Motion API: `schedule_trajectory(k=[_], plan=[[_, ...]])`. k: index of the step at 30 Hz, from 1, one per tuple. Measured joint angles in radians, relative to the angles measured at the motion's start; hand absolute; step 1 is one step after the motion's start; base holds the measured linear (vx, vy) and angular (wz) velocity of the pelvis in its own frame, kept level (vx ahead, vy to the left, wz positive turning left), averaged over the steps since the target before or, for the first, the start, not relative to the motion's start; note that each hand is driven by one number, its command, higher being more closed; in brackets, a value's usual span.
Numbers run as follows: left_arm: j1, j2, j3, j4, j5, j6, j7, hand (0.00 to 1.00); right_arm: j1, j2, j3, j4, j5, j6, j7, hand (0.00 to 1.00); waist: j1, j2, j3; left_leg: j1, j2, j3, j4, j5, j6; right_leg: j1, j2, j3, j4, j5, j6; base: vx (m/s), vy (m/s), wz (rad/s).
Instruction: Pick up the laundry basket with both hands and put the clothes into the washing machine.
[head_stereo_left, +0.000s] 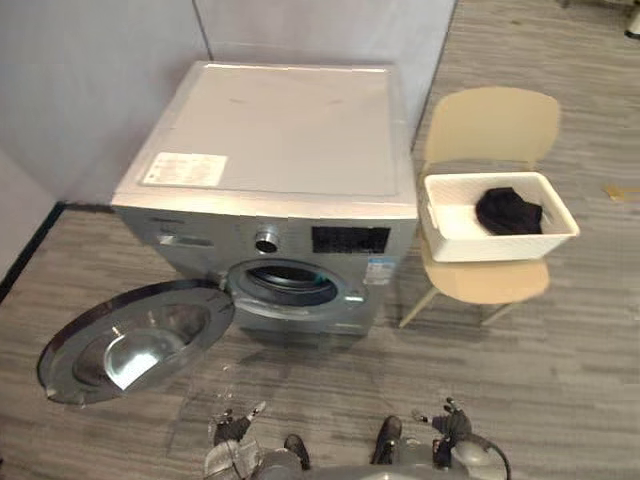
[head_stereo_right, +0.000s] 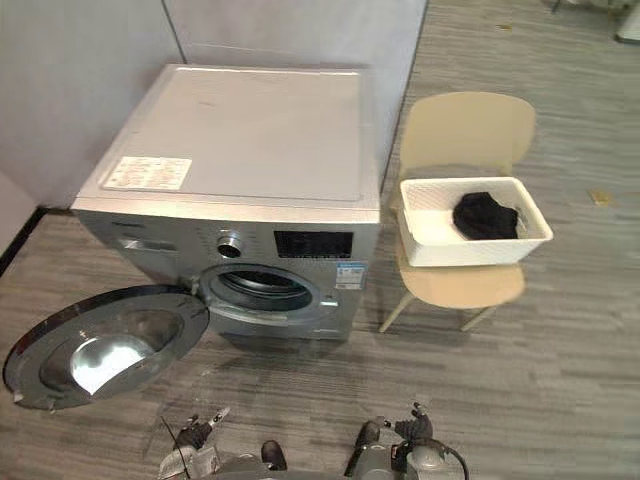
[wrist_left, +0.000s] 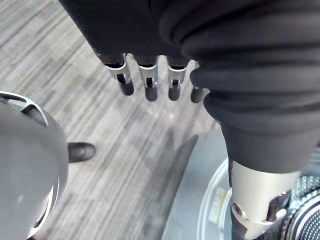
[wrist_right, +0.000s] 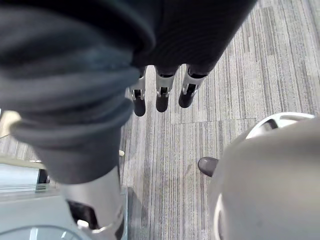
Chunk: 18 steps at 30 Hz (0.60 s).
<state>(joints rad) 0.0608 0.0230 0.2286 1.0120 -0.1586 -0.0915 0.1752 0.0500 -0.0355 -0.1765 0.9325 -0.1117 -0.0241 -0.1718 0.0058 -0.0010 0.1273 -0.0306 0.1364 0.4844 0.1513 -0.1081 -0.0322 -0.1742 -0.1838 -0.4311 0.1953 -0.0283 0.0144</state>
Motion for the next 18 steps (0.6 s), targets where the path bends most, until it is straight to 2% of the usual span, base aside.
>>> schedule_trajectory(k=[1,3,4,5,6,7,8,9,10,11,12,13,14,15,16,17,18], plan=[[0.0,0.001,0.0,-0.001,0.007,0.0,0.001,0.0,0.002,-0.001,0.0,0.0,-0.004,0.001,0.0,0.0,-0.002,-0.002,0.0,-0.001,0.003,0.01,0.002,0.0,0.0,-0.006,-0.008,-0.011,0.013,-0.016,0.002,-0.17,-0.071,-0.26],[0.003,-0.003,0.0,-0.002,0.014,-0.001,0.001,0.0,0.005,-0.007,-0.001,0.0,-0.008,0.003,0.0,0.0,-0.003,0.023,0.006,-0.019,0.033,0.039,0.006,0.003,0.002,-0.018,-0.032,-0.065,0.085,-0.043,-0.01,-0.19,-0.079,-0.28],[0.004,-0.012,-0.001,-0.002,0.014,-0.001,0.003,0.0,-0.005,-0.014,-0.002,0.001,-0.009,0.004,0.0,0.0,-0.002,0.017,0.001,-0.032,0.057,0.049,0.026,0.004,-0.001,-0.042,-0.08,-0.09,0.223,-0.088,-0.041,-0.14,-0.082,-0.35],[0.005,-0.006,-0.001,-0.003,0.014,-0.001,0.006,0.0,-0.01,-0.016,-0.002,0.013,-0.017,0.004,0.0,0.0,0.003,0.029,0.003,-0.038,0.079,0.064,0.033,0.013,-0.015,-0.03,-0.131,-0.127,0.289,-0.124,-0.034,-0.08,-0.09,-0.38],[0.007,-0.001,-0.001,-0.004,0.014,-0.002,0.008,0.0,-0.011,-0.015,-0.001,0.026,-0.018,0.003,0.001,0.0,0.009,0.024,-0.005,-0.039,0.094,0.077,0.036,0.018,-0.024,-0.019,-0.152,-0.151,0.291,-0.132,-0.028,0.0,-0.166,-0.64],[0.018,0.014,0.0,-0.003,0.013,-0.002,0.017,0.0,-0.029,-0.01,0.013,0.041,-0.019,0.005,0.002,0.0,0.021,0.011,-0.016,-0.053,0.129,0.109,0.051,0.029,-0.042,0.005,-0.185,-0.204,0.27,-0.139,-0.012,0.0,-0.278,-0.98],[0.031,0.03,0.0,-0.003,0.013,-0.002,0.024,0.0,-0.049,-0.008,0.049,0.046,-0.027,0.004,0.003,0.0,0.023,-0.008,-0.028,-0.077,0.174,0.136,0.076,0.034,-0.06,0.018,-0.196,-0.254,0.22,-0.122,0.028,-0.01,-0.339,-1.09],[0.034,0.039,0.001,-0.003,0.013,-0.002,0.025,0.0,-0.059,-0.006,0.066,0.05,-0.031,0.002,0.003,0.0,0.025,-0.02,-0.036,-0.092,0.199,0.151,0.094,0.036,-0.073,0.024,-0.19,-0.256,0.181,-0.108,0.076,-0.02,-0.45,-1.13],[0.036,0.063,0.007,0.002,0.013,-0.001,0.026,0.0,-0.067,0.008,0.078,0.051,-0.045,-0.003,0.003,0.0,0.034,-0.061,-0.054,-0.112,0.233,0.172,0.125,0.053,-0.106,0.049,-0.155,-0.228,0.047,-0.03,0.166,0.01,-0.588,-1.19],[0.023,0.047,0.019,0.017,0.011,0.001,0.027,0.0,-0.085,-0.001,0.089,0.057,-0.053,-0.003,0.005,0.0,0.04,-0.015,-0.038,-0.101,0.319,0.171,0.118,0.099,-0.114,0.06,-0.041,-0.209,-0.012,0.008,0.1,0.02,-0.494,-1.12],[0.027,0.037,0.021,0.016,0.006,-0.001,0.025,0.0,-0.082,-0.008,0.105,0.056,-0.057,-0.003,0.004,0.0,0.037,-0.013,-0.038,-0.086,0.334,0.174,0.106,0.132,-0.114,0.071,-0.014,-0.197,-0.04,0.001,0.088,0.04,-0.452,-1.02],[0.029,0.015,0.033,0.016,-0.009,-0.002,0.025,0.0,-0.079,-0.02,0.122,0.054,-0.059,-0.004,0.006,0.0,0.037,0.002,-0.034,-0.053,0.363,0.179,0.099,0.163,-0.112,0.084,0.028,-0.178,-0.057,-0.007,0.076,0.03,-0.328,-0.94],[0.032,-0.012,0.06,0.009,-0.027,-0.006,0.023,0.0,-0.058,-0.035,0.154,0.035,-0.06,-0.004,0.018,0.0,0.037,0.015,-0.034,-0.026,0.401,0.177,0.133,0.201,-0.065,0.093,0.07,-0.135,-0.055,-0.025,0.048,0.05,-0.496,-1.12],[0.036,-0.014,0.085,-0.001,-0.03,-0.024,0.027,0.0,-0.043,-0.04,0.195,0.006,-0.061,-0.006,0.024,0.0,0.038,0.008,-0.029,-0.066,0.432,0.114,0.269,0.213,0.002,0.108,0.085,-0.093,-0.061,-0.042,0.028,0.04,-0.386,-1.0],[0.037,-0.014,0.091,-0.003,-0.038,-0.03,0.023,0.0,-0.034,-0.048,0.205,-0.006,-0.061,-0.006,0.028,0.0,0.043,-0.001,-0.022,-0.1,0.422,0.039,0.361,0.165,0.007,0.115,0.083,-0.075,-0.066,-0.047,0.022,0.07,-0.248,-0.88],[0.039,-0.013,0.091,-0.001,-0.057,-0.031,0.02,0.0,-0.025,-0.057,0.209,-0.026,-0.061,-0.006,0.039,0.0,0.044,0.008,-0.016,-0.165,0.35,-0.113,0.503,0.038,-0.027,0.136,0.089,-0.044,-0.078,-0.069,-0.003,0.07,-0.119,-0.71],[0.043,-0.018,0.092,-0.006,-0.076,-0.032,0.02,0.0,-0.014,-0.059,0.208,-0.052,-0.058,-0.005,0.041,0.0,0.048,0.014,-0.012,-0.202,0.284,-0.189,0.559,-0.014,-0.045,0.152,0.095,-0.023,-0.089,-0.076,-0.013,0.13,-0.114,-0.92]])
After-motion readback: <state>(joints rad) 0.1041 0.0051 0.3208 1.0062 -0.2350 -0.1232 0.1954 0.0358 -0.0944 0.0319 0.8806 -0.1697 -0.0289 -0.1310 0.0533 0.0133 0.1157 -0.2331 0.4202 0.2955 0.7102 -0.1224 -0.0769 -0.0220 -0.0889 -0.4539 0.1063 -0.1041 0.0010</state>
